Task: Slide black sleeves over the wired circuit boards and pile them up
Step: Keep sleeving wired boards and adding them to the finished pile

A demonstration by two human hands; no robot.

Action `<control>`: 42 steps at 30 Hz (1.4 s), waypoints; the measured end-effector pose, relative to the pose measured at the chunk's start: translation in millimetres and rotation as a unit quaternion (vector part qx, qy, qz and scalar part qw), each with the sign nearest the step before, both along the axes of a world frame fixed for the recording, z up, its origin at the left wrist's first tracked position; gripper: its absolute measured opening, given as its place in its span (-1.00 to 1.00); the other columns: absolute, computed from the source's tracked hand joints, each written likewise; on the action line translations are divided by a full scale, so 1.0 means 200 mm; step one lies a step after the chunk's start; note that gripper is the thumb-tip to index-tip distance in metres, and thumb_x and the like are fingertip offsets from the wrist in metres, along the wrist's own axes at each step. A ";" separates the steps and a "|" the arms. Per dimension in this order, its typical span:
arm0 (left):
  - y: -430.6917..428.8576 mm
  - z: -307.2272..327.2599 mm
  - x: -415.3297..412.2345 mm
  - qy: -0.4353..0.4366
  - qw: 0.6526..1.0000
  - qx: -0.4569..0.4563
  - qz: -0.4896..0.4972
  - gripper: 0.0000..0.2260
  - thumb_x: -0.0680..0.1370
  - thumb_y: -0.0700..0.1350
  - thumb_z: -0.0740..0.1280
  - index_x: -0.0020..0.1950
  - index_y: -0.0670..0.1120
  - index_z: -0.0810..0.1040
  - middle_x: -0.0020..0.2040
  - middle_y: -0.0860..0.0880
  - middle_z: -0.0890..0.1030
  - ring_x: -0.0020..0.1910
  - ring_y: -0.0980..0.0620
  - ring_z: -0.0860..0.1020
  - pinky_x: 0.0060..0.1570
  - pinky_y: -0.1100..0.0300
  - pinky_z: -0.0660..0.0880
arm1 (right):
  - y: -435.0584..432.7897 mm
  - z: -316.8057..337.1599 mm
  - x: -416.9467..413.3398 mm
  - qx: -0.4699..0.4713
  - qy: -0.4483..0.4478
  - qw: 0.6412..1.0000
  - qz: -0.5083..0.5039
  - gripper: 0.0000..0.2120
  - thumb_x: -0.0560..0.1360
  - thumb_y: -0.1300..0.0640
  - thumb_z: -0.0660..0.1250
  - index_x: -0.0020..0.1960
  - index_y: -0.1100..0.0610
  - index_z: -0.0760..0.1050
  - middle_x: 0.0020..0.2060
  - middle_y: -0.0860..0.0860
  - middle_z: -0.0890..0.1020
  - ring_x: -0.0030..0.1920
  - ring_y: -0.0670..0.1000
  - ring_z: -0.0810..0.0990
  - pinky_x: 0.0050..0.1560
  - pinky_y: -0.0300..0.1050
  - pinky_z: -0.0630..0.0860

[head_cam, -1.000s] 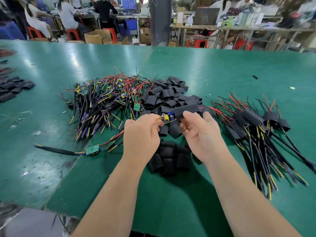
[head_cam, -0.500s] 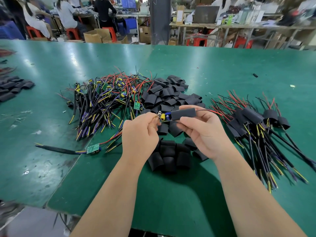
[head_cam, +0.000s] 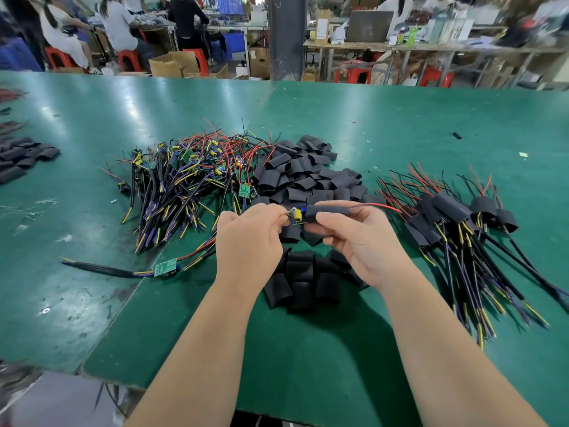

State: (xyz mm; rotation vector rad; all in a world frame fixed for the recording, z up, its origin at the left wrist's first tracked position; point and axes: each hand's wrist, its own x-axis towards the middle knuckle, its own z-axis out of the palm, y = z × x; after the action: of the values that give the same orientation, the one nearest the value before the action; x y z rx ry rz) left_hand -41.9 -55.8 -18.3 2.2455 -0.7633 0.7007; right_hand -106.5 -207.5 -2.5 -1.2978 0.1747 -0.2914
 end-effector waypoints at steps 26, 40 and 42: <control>-0.03 0.00 0.00 0.095 0.985 -0.121 -0.080 -0.80 0.52 -0.06 0.27 -0.17 -0.11 0.65 -0.33 0.15 0.52 -0.34 0.07 0.49 -0.17 -0.14 0.48 | 0.01 -0.01 0.00 0.065 -0.088 0.994 0.031 -0.73 0.51 0.31 0.27 0.17 0.10 0.48 -0.18 0.14 0.67 -0.26 0.09 0.66 -0.26 -0.21 0.50; -0.03 0.00 0.00 0.121 0.972 -0.187 -0.074 -0.71 0.46 0.00 0.41 0.14 0.04 0.46 -0.29 0.25 0.62 -0.30 0.22 0.54 -0.18 0.39 0.42 | 0.08 0.01 0.03 0.113 -0.049 0.987 -0.100 -0.71 0.47 0.42 0.35 0.01 0.12 0.35 -0.40 0.00 0.59 -0.35 0.00 0.56 -0.15 -0.03 0.57; -0.02 0.00 -0.01 0.125 0.968 -0.204 -0.079 -0.76 0.49 0.09 0.34 0.10 0.05 0.48 -0.29 0.18 0.62 -0.36 0.14 0.51 -0.24 0.37 0.42 | 0.01 0.06 0.00 0.222 -0.071 0.961 -0.149 -0.78 0.49 0.40 0.32 -0.07 0.15 0.35 -0.34 0.09 0.58 -0.36 0.02 0.57 -0.25 -0.11 0.59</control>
State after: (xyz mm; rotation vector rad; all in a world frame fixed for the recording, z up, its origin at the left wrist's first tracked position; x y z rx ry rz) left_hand -43.4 -60.5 -18.3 1.8311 -0.6008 0.4386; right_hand -106.2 -206.3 9.2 -0.7989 0.2972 -0.5674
